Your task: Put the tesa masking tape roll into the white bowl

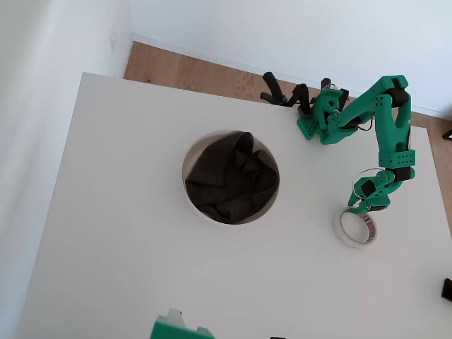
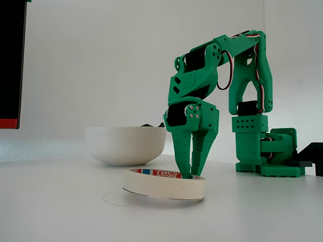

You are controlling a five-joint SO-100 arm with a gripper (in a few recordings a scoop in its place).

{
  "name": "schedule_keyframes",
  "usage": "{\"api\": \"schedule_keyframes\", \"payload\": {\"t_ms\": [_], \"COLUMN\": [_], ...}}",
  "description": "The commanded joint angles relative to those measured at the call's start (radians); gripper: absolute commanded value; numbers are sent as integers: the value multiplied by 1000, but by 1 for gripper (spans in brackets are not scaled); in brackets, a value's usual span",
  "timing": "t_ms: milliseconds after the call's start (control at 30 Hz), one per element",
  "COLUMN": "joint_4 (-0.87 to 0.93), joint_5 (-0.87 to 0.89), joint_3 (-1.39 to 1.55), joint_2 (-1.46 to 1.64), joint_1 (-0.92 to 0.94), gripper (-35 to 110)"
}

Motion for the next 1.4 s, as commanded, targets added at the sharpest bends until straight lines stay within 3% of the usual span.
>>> {"api": "schedule_keyframes", "payload": {"t_ms": [0, 333, 500, 767, 900, 1100, 1367], "joint_4": [54, 465, 565, 426, 342, 273, 120], "joint_5": [-9, -23, -64, -199, -207, -215, -267], "joint_3": [-51, -422, -614, -638, -638, -630, -571], "joint_2": [166, 517, 595, 528, 407, 150, -144], "joint_1": [48, 160, 405, 989, 1177, 1312, 1338], "gripper": [-8, -8, -8, -8, -8, -8, -8]}}
